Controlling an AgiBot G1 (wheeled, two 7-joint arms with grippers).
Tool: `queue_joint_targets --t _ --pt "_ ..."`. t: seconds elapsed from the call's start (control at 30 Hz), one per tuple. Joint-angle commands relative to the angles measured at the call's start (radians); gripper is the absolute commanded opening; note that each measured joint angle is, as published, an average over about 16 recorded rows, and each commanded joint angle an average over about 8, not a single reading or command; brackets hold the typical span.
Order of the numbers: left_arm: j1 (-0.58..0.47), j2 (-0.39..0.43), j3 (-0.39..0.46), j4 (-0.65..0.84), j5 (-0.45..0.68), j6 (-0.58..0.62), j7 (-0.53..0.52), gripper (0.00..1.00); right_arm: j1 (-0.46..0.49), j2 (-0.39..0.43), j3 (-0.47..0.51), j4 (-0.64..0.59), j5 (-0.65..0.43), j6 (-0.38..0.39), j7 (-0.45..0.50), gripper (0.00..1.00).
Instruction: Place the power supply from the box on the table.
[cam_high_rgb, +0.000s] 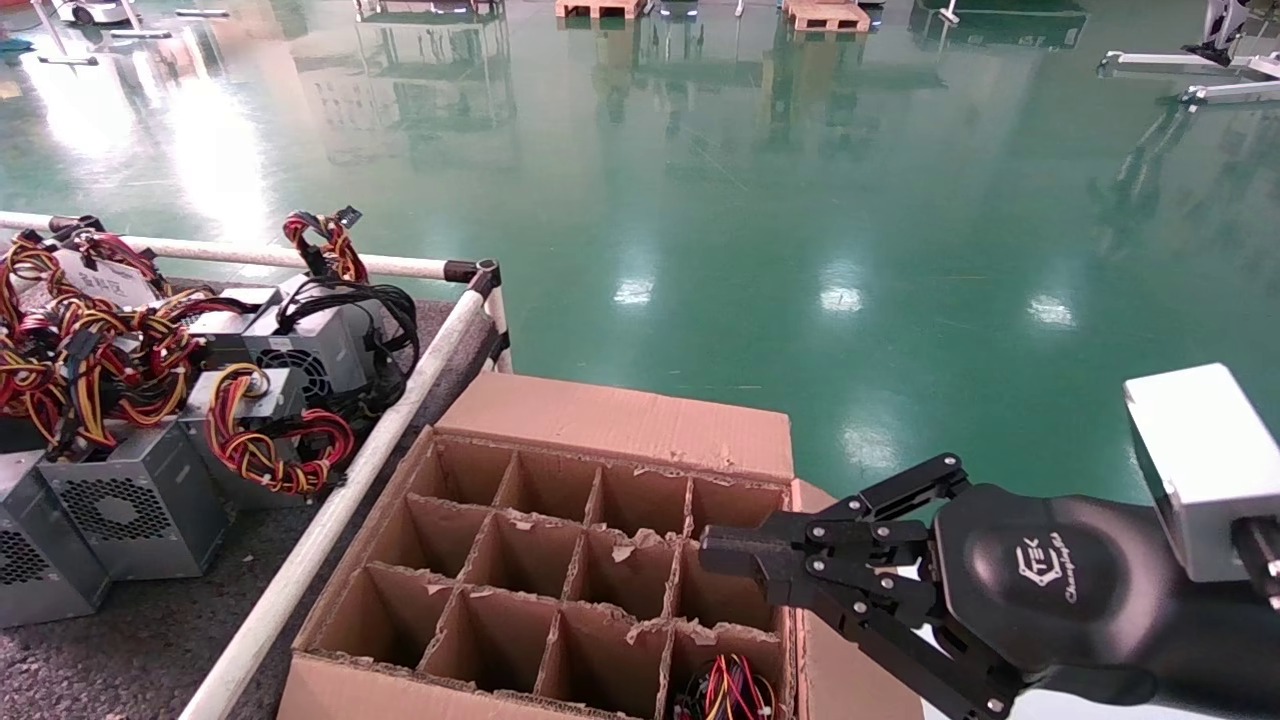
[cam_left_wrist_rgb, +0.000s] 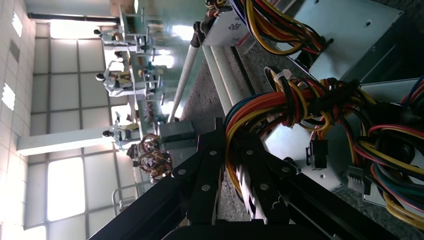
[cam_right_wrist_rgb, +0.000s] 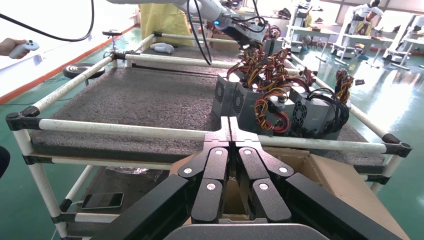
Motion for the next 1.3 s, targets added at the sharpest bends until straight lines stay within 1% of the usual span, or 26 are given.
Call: queue_joint_targets --t 0.03,0.4,0.7,1.3 --pt "0.003 -0.001 0.001 -0.001 0.001 0.0 -0.006 1.0 0.0 0.0 0.0 0.0 0.0 0.0 0.0 0.0" --pt "0.003 -0.001 0.017 -0.01 0.02 -0.002 -0.034 1.0 0.0 0.0 0.0 0.0 0.0 0.0 0.0 0.0" --pt "-0.005 -0.001 0.041 -0.018 0.045 0.0 -0.037 1.0 0.0 0.0 0.0 0.0 0.0 0.0 0.0 0.0" --pt "-0.021 0.002 0.094 -0.009 0.103 0.04 -0.077 1.0 0.0 0.0 0.0 0.0 0.0 0.0 0.0 0.0"
